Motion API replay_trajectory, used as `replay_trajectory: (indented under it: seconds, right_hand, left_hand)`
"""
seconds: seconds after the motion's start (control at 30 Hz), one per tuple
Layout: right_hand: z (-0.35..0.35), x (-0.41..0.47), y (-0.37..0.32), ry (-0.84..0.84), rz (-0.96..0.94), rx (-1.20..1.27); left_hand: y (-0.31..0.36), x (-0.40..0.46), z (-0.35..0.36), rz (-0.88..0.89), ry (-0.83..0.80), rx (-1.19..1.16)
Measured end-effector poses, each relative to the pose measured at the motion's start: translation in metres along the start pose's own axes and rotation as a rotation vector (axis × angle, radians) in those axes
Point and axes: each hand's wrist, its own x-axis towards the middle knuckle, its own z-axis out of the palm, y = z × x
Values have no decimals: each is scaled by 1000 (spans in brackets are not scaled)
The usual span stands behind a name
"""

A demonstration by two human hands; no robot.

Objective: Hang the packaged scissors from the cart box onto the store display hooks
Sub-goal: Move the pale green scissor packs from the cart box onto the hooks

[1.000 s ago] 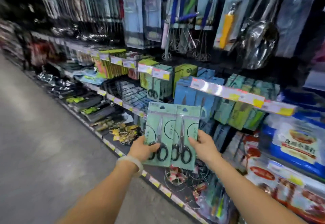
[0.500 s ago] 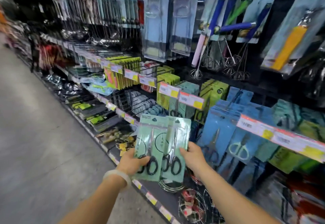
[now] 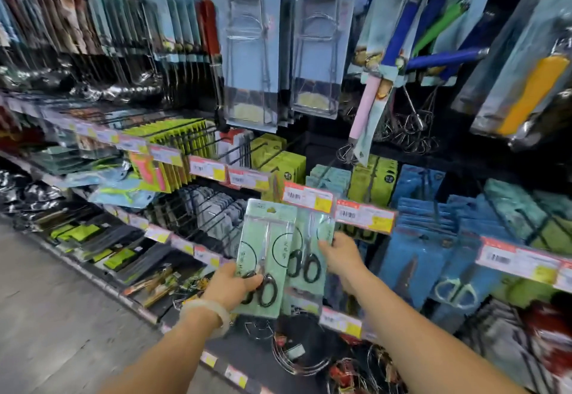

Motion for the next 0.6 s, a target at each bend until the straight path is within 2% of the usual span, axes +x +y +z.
replay_trajectory:
  seconds: [0.23, 0.33, 0.47, 0.53, 0.6]
  right_hand:
    - [18, 16, 5, 88, 109, 38]
    - [22, 21, 4, 127, 132, 135]
    - [25, 14, 3, 228, 167, -40]
    - [28, 1, 2, 168, 150, -12]
    - [38, -13, 0, -37, 157, 68]
  left_hand:
    - [-4, 40, -16, -11, -125, 54]
    - [-6, 48, -17, -13, -160, 61]
    - [-7, 56, -14, 6, -229, 73]
    - [-8, 59, -10, 21, -259, 63]
    - [-6, 59, -5, 43, -285, 82]
